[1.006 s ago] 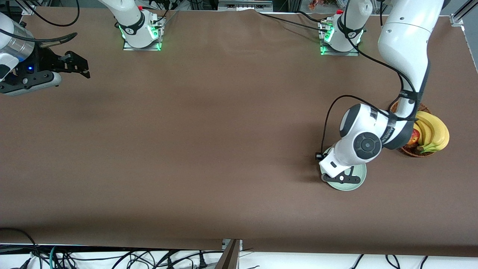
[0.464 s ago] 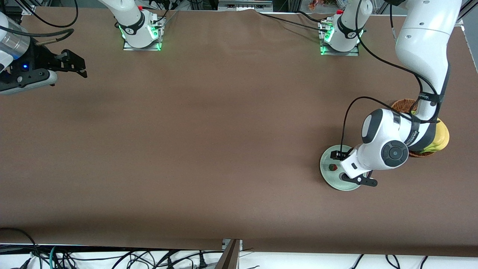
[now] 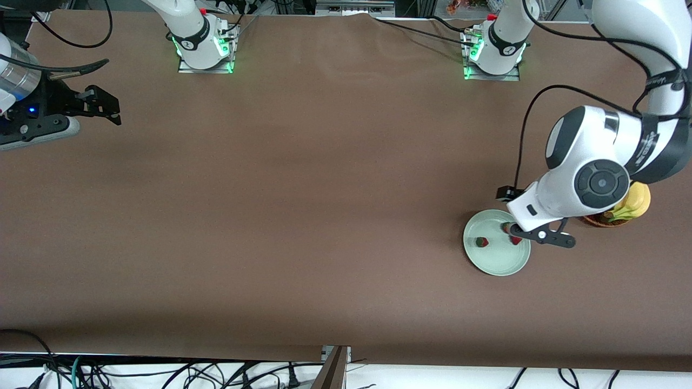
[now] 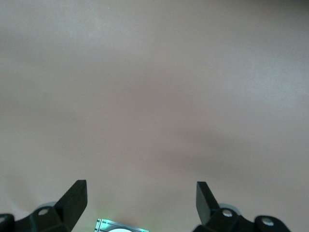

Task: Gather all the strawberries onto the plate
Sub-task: 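Lower the last strawberry onto the plate with the left gripper, then open the left gripper and lift it above the plate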

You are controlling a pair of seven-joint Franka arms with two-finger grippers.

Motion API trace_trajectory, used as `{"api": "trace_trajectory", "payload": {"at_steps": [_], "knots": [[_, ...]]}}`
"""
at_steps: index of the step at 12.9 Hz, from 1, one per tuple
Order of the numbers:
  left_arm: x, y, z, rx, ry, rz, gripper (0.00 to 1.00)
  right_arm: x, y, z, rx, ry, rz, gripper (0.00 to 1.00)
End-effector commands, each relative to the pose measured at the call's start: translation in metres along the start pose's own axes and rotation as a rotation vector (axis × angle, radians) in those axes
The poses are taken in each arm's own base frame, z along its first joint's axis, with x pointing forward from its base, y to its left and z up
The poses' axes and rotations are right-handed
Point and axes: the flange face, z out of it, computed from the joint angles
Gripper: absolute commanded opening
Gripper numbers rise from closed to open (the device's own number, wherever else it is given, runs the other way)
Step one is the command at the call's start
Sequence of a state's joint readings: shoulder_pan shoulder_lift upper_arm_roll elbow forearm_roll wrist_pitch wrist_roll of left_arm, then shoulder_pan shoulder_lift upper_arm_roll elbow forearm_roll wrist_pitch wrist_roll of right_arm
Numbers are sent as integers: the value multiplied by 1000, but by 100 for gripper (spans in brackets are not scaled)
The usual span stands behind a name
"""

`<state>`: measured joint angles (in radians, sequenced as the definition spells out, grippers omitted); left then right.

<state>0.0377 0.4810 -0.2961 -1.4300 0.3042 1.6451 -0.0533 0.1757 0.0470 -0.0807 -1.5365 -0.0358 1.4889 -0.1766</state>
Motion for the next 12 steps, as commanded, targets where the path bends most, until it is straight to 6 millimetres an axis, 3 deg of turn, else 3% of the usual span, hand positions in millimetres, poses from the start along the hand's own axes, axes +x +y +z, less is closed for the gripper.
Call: {"api": "trace_trajectory", "payload": {"at_steps": [1, 2, 4, 6, 8, 9, 11, 12], "knots": [[6, 12, -55, 87, 90, -23, 100, 4, 0, -4, -17, 2, 57, 99], [-3, 1, -80, 77, 81, -65, 100, 3, 0, -5, -17, 4, 62, 99], [-24, -5, -107, 20, 69, -100, 100, 3, 3, -4, -9, 3, 70, 99], [-62, -5, -123, -55, 89, -119, 100, 4, -1, -3, -13, -1, 64, 99], [-114, -32, -118, -123, 141, -163, 100, 4, 0, -2, -12, 0, 64, 99], [-128, -43, -104, -140, 174, -204, 100, 4, 0, 0, -11, -5, 64, 99], [-139, -43, -87, -185, 168, -229, 100, 6, 2, 5, -11, -19, 62, 99], [-134, -46, -83, -193, 159, -225, 100, 6, 1, 6, -9, -25, 64, 99]]}}
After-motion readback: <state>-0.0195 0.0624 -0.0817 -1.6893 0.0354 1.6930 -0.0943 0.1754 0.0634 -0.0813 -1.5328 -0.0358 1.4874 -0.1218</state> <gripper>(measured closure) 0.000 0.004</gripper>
